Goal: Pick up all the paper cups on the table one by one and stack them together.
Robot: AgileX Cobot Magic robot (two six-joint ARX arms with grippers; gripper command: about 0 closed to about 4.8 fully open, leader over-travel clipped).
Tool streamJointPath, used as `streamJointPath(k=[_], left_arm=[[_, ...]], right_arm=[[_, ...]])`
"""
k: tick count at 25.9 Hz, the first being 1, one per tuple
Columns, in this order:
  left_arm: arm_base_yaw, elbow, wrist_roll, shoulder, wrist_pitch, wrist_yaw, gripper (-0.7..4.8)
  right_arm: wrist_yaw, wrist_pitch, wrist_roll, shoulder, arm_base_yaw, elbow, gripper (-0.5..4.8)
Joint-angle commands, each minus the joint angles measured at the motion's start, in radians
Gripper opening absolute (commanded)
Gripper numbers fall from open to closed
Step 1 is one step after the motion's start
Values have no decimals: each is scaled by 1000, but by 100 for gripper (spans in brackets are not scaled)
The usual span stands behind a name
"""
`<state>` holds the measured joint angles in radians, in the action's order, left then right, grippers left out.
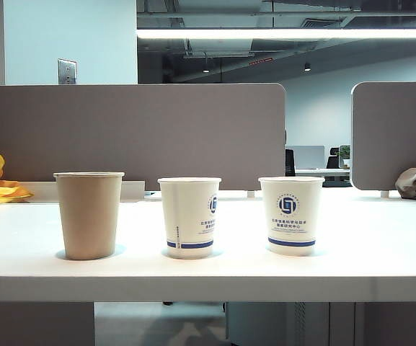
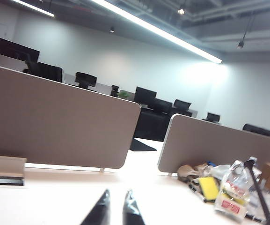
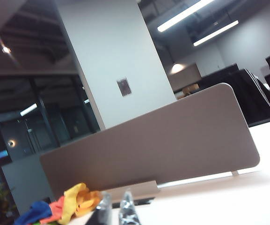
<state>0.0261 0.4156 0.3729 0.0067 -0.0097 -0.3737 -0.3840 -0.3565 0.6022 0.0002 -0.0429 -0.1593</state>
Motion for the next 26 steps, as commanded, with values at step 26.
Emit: streamJointPath(k=[26], left_arm=[[26,810,-130,1219,-748,-214,-6]], right_arm=[[-237,869,-510,1067,142,-962,-3]])
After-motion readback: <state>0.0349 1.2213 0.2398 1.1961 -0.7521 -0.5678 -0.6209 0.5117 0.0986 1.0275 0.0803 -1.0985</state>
